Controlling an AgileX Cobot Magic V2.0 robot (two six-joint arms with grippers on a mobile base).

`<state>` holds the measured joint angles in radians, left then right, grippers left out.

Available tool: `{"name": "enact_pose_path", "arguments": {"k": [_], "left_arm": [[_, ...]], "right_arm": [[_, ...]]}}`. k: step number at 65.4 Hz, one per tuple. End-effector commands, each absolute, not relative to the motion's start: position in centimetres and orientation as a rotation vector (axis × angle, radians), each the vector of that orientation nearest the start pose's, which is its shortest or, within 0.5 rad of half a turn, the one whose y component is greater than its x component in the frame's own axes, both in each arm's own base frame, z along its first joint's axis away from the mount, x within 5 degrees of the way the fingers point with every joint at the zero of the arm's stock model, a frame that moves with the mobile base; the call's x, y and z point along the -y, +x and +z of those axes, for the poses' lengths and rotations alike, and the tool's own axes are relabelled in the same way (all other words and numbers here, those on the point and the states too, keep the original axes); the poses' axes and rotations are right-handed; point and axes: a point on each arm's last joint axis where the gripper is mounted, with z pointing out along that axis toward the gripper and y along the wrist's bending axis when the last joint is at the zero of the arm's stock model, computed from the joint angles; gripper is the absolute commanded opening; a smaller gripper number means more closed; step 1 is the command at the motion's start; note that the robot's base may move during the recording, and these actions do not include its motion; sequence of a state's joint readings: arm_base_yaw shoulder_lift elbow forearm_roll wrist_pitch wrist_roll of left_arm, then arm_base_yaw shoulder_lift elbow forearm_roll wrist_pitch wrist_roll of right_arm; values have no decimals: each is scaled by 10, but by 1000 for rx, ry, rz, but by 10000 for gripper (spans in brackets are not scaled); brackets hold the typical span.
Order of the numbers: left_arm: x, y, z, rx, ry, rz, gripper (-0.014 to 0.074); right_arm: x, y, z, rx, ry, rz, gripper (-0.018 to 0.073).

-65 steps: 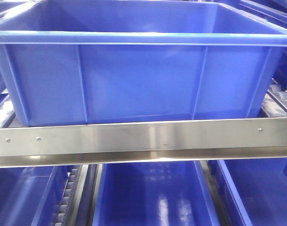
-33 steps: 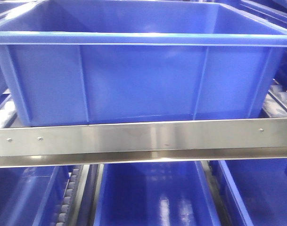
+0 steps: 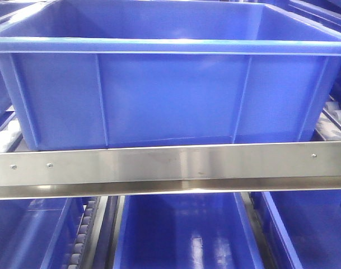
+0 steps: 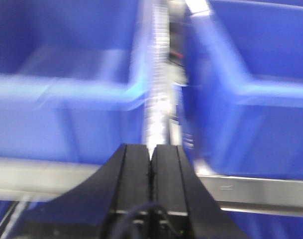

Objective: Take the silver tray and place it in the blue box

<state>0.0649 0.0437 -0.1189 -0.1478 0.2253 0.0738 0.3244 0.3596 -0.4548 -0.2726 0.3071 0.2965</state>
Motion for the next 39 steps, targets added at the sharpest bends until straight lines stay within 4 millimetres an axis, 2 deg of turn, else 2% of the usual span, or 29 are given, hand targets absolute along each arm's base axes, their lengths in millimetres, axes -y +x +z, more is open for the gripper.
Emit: {"name": "enact_pose_path", "arguments": {"k": [1,6,9,39], "left_arm": [[-4,55,229,-1498,-119,-12,-105],[-5,58,206,-1489,-130,-1,-105],[-5,58,204,-1519,-128,-5,-105],[-5,58,203,-1523,-129,-7,-105]], "right_arm": [[-21,80,332,-1567,-203,207,49],[-21,80,332,-1567,-203,207,49],[-21,80,332,-1567,-203,207,49],[-21,80,332,-1567,-203,207,49]]}}
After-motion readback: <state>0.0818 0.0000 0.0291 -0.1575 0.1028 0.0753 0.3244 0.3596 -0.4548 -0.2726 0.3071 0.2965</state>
